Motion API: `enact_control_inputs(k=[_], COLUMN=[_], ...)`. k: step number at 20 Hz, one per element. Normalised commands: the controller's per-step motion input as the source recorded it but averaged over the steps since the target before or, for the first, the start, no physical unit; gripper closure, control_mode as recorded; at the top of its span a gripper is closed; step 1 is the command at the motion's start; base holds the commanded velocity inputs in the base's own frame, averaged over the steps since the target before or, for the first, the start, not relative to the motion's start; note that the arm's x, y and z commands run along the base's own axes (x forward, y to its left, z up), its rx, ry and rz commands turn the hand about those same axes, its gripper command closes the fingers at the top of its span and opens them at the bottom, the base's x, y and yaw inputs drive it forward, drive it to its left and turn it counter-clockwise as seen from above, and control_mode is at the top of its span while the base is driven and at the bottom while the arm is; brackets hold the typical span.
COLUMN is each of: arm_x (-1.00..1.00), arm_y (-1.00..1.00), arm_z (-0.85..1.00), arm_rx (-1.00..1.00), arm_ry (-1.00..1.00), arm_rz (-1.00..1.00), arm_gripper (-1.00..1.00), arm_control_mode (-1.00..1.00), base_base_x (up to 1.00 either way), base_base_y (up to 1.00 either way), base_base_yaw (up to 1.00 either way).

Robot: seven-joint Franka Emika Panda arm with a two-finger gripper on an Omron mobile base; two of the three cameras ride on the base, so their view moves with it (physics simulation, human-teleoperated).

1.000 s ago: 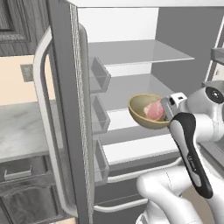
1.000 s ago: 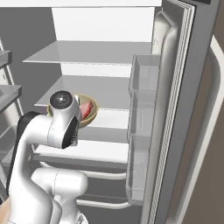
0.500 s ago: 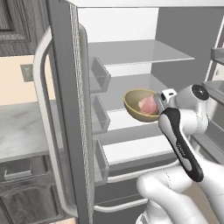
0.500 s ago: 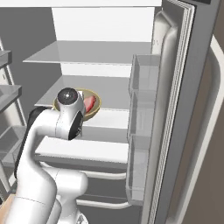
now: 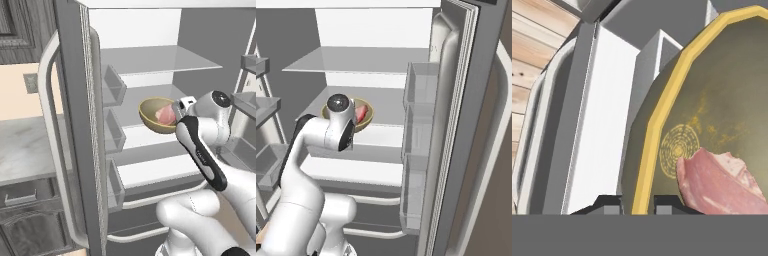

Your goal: Place one of the steaks on the plate and the other in the bowl. Then place the bowl in the fridge.

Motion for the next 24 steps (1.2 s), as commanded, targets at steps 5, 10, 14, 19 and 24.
enact_control_inputs(k=[5, 10, 14, 19, 24], arm_x=[0.46, 0.49, 0.56, 0.60, 0.58], arm_y=[0.00, 0.00, 0.00, 0.00, 0.04], arm_z=[0.00, 0.00, 0.00, 0.00, 0.00], arm_rx=[0.00, 0.00, 0.00, 0.00, -0.01], arm_ry=[0.00, 0.00, 0.00, 0.00, 0.00], arm_rz=[0.00, 0.00, 0.00, 0.00, 0.00], arm_gripper=[1.00, 1.00, 1.00, 1.00, 1.00], arm_control_mode=[-1.00, -1.00, -1.00, -1.00, -1.00], base_base_x=[0.00, 0.00, 0.00, 0.00, 0.00], base_base_y=[0.00, 0.00, 0.00, 0.00, 0.00], base_base_yaw=[0.00, 0.00, 0.00, 0.00, 0.00])
